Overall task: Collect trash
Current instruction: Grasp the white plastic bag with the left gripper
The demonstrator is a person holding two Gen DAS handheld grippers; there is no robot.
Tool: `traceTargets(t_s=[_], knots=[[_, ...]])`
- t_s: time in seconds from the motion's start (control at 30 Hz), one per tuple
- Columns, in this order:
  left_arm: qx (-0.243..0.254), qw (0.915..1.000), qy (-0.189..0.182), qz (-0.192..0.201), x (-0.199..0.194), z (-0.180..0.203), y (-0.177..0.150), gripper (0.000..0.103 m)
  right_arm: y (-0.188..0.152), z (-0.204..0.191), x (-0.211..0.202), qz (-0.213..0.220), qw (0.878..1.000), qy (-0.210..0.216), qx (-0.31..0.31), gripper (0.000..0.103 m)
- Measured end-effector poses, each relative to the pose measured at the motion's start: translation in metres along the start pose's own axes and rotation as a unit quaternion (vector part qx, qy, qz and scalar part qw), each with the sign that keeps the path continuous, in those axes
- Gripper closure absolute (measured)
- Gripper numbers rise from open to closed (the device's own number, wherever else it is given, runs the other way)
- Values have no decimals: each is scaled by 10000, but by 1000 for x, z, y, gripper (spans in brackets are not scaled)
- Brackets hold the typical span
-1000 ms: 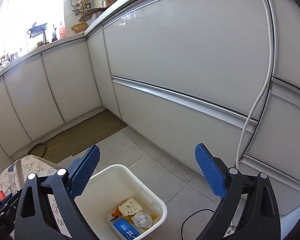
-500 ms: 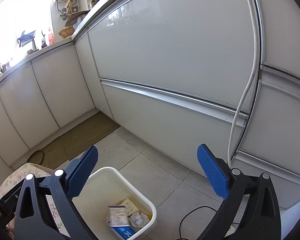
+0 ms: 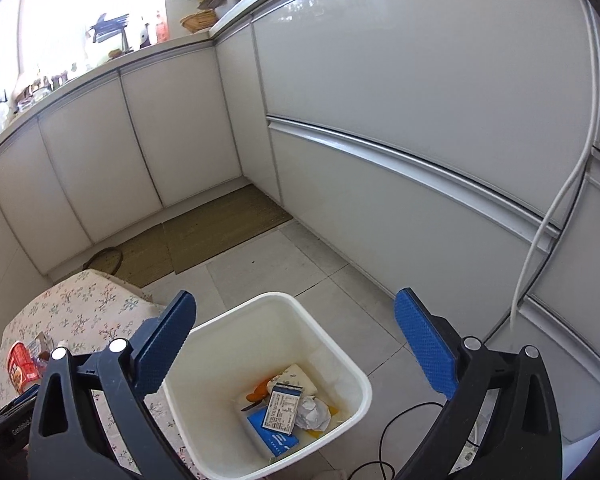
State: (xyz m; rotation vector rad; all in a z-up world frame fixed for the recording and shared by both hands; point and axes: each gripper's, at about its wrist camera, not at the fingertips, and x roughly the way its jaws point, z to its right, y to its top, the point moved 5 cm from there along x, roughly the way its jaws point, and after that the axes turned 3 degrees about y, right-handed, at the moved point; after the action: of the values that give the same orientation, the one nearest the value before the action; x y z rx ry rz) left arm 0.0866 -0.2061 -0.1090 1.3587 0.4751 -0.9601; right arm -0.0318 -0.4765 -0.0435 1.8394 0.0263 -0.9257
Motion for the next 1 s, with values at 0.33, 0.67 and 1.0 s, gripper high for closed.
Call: traceTargets(t_s=[0.33,0.67,1.0], knots=[[-967,9833,1539,43,-3,-151,-19,7,-22,-77,7,-374,9957,519,-671,6],[-1574,9759,1372,-626,33,-207,-37,23,-47,-150,17,-743,9850,1045,-1153,6],[-1225,9828,1084,-853,26,-213,-44,67,-86,-229,41,-2057,9422,2571,-615,6]])
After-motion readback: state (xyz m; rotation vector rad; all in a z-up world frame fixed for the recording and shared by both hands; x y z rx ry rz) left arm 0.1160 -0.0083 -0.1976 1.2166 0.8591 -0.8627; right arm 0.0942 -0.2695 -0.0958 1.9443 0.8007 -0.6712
